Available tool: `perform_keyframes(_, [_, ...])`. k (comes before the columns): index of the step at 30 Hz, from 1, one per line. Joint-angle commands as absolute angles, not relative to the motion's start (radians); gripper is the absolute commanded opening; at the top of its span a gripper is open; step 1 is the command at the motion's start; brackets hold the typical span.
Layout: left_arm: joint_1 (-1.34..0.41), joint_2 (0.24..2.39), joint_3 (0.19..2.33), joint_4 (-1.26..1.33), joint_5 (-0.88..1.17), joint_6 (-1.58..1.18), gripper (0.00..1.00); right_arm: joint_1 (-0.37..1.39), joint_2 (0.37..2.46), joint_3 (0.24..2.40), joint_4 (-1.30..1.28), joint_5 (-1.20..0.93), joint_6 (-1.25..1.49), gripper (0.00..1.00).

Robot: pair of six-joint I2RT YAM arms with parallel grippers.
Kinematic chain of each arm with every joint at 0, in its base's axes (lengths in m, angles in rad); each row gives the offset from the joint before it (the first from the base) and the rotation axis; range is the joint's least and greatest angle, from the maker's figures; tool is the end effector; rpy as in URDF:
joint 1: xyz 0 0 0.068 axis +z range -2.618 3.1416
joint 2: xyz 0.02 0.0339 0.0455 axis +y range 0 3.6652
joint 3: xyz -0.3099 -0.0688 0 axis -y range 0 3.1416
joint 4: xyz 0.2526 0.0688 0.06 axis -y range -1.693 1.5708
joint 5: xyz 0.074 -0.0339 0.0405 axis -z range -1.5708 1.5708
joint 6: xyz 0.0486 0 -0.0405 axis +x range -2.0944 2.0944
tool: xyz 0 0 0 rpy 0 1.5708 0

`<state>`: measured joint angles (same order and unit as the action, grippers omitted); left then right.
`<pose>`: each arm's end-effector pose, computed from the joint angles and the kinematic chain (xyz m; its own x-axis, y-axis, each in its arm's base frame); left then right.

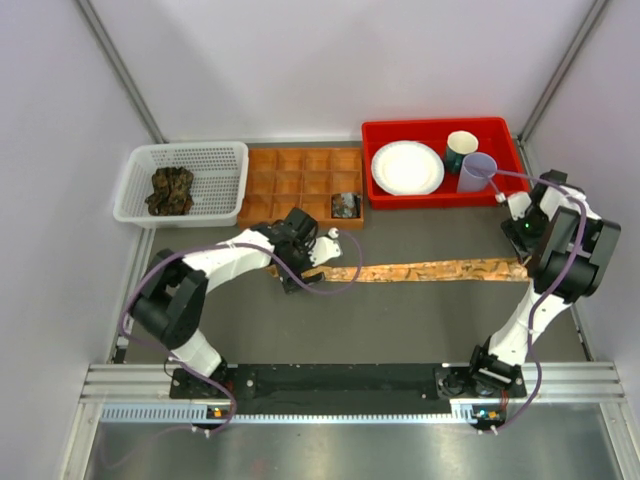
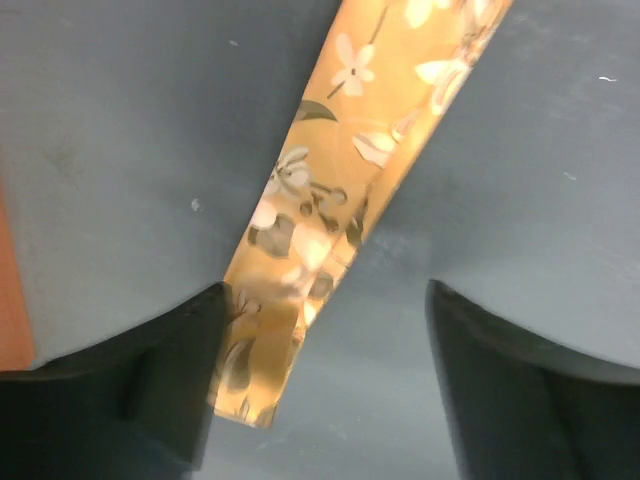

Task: Roll the ties
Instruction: Flatten out the tie at the center of the board.

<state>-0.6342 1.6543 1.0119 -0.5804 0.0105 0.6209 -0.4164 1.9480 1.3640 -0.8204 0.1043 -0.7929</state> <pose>0.2622 -0.1935 0.2038 -0.2695 0.9204 -0.2831 0.9248 0.3294 0.1904 0.3621 -0.1657 0.1917 -0.9308 -0.3631 -0.0431 -0.3491 0.9176 -0.1900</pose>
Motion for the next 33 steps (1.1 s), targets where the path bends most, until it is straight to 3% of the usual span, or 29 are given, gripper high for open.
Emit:
perform_keyframes(1, [-0.63,1.458,1.09,-0.613,0.101,0.578,0.99,-0.426,1.793,1.454,-0.909,0.017,-0.788,0.65])
perform_keyframes(5, [-0.624,1.326,1.128,-0.617,0.129,0.549,0.99,-0.426,1.642,1.564,-1.052,-0.127,-0.769,0.76])
perform_keyframes(9, [-0.621,1.212,1.099,-0.556,0.129,0.489,0.99,-0.426,1.488,1.692,-1.092,-0.419,-0.674,0.99])
perform_keyframes(13, [-0.624,1.128,0.951,-0.37,0.199,0.6,0.99,-0.408,1.373,1.68,-1.055,-0.75,-0.436,0.99])
perform_keyframes(17, [-0.554,1.265,1.049,-0.57,0.204,0.701,0.99,-0.024,1.53,1.831,-1.269,-0.77,-0.422,0.99])
perform_keyframes(22, [-0.28,1.402,1.111,-0.765,0.474,0.949,0.97,0.222,1.578,1.639,-1.019,-0.798,-0.171,0.98])
perform_keyframes(25, [-0.149,1.427,1.056,-0.787,0.58,1.145,0.88,0.339,1.646,1.553,-0.911,-0.824,-0.1,0.94])
perform_keyframes(27, [-0.085,1.477,1.046,-0.839,0.604,1.265,0.79,0.397,1.705,1.499,-0.84,-0.841,-0.065,0.84])
perform_keyframes(33, [-0.034,1.606,1.059,-0.873,0.702,1.431,0.69,0.477,1.838,1.405,-0.611,-0.83,0.096,0.34])
